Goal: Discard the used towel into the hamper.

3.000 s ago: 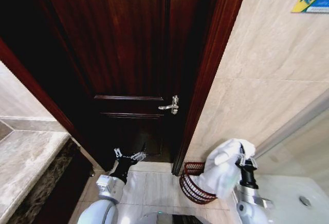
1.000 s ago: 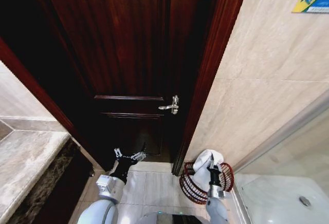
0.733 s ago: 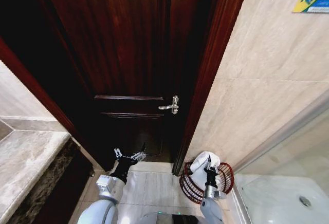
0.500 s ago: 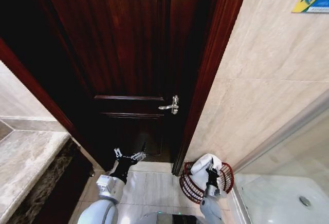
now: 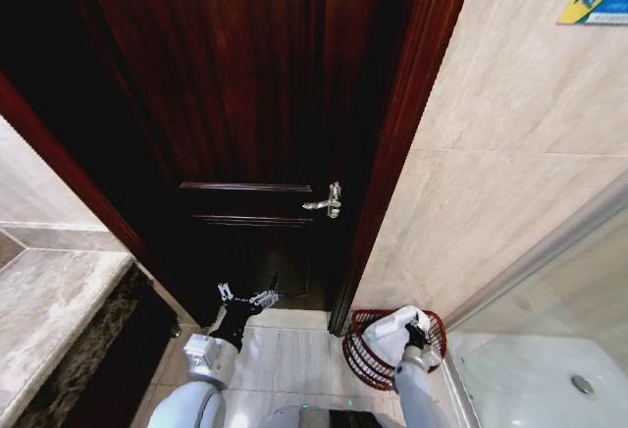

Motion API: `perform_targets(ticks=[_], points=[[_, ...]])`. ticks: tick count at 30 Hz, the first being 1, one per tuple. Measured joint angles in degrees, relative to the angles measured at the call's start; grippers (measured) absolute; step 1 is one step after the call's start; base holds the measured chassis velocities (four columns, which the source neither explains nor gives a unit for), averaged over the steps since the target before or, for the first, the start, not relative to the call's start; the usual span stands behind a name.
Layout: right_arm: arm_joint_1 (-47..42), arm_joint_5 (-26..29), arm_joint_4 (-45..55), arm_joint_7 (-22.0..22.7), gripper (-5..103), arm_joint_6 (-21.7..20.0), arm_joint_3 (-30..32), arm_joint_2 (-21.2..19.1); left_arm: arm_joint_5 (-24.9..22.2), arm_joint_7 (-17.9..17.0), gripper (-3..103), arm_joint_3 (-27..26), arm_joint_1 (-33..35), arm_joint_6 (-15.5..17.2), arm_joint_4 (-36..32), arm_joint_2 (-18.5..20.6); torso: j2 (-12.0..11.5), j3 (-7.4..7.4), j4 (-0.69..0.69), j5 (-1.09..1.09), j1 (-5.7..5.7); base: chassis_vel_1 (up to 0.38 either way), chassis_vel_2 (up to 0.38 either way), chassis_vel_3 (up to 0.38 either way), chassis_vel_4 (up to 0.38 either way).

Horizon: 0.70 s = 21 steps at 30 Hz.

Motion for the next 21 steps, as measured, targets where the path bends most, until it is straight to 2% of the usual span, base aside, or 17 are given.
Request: perform_targets(ticks=[1,3,6,8,9,11,12,14,16,17,18,20,21], points=[[0.23,1.37,-1.10,0.85,5,-1.64,0.38,-0.61,0.00,0.00,100,0.00,0.00,0.00,0.00,0.00,0.00,0.00,-0.03,-0.01,0.00,0.000,0.000,0.000,0.000],[0.58,2.17,-2.01,1.27,5,-2.41,0.46,-0.97,0.00,0.00,100,-0.01,0.00,0.00,0.00,0.00,0.00,0.00,-0.04,-0.02,0.00,0.000,0.000,0.000,0.000],[2.47,4.19,-5.66,2.54,5,-4.12,0.82,-1.86,0.00,0.00,100,0.00,0.00,0.00,0.00,0.00,0.00,0.00,-0.02,0.00,0.00,0.000,0.000,0.000,0.000],[4.02,5.88,-9.12,3.36,2,-7.28,0.94,-2.73,0.00,0.00,100,0.00,0.00,0.00,0.00,0.00,0.00,0.00,-0.02,-0.01,0.00,0.000,0.000,0.000,0.000],[4.02,5.88,-9.12,3.36,2,-7.28,0.94,-2.73,0.00,0.00,100,0.00,0.00,0.00,0.00,0.00,0.00,0.00,-0.02,-0.01,0.00,0.000,0.000,0.000,0.000],[5.03,6.88,-11.21,3.39,5,-10.89,0.96,-2.98,0.00,0.00,100,0.00,0.00,0.00,0.00,0.00,0.00,0.00,-0.03,-0.01,0.00,0.000,0.000,0.000,0.000],[6.13,7.33,-13.43,3.11,15,-12.85,0.98,-3.02,0.00,0.00,100,-0.01,0.00,0.00,0.00,0.00,0.00,0.00,-0.03,-0.01,0.00,0.000,0.000,0.000,0.000],[6.81,7.38,-14.73,2.67,15,-13.47,1.04,-2.96,0.00,0.00,100,0.00,0.00,0.00,0.00,0.00,0.00,0.00,-0.03,0.01,0.00,0.000,0.000,0.000,0.000],[7.49,7.15,-15.66,1.48,26,-13.76,1.08,-2.68,0.00,0.00,100,0.00,0.00,0.00,0.00,0.00,0.00,0.00,-0.02,0.01,0.00,0.000,0.000,0.000,0.000],[6.48,4.09,-13.66,-0.79,31,-13.99,1.07,-2.39,0.00,0.00,100,0.00,0.00,0.00,0.00,0.00,0.00,0.00,0.00,0.01,0.00,0.000,0.000,0.000,0.000],[6.48,4.09,-13.66,-0.79,31,-13.99,1.07,-2.39,0.00,0.00,100,0.00,0.00,0.00,0.00,0.00,0.00,0.00,0.00,0.01,0.00,0.000,0.000,0.000,0.000],[5.76,0.01,-13.28,-2.32,42,-14.45,1.07,-2.50,0.00,0.00,100,0.00,0.00,0.00,0.00,0.00,0.00,0.00,-0.02,-0.03,0.00,0.000,0.000,0.000,0.000],[5.70,-2.22,-14.51,-2.68,48,-16.13,1.02,-2.88,0.00,0.00,100,0.00,0.00,0.00,0.00,0.00,0.00,0.00,-0.03,-0.01,0.00,0.000,0.000,0.000,0.000]])
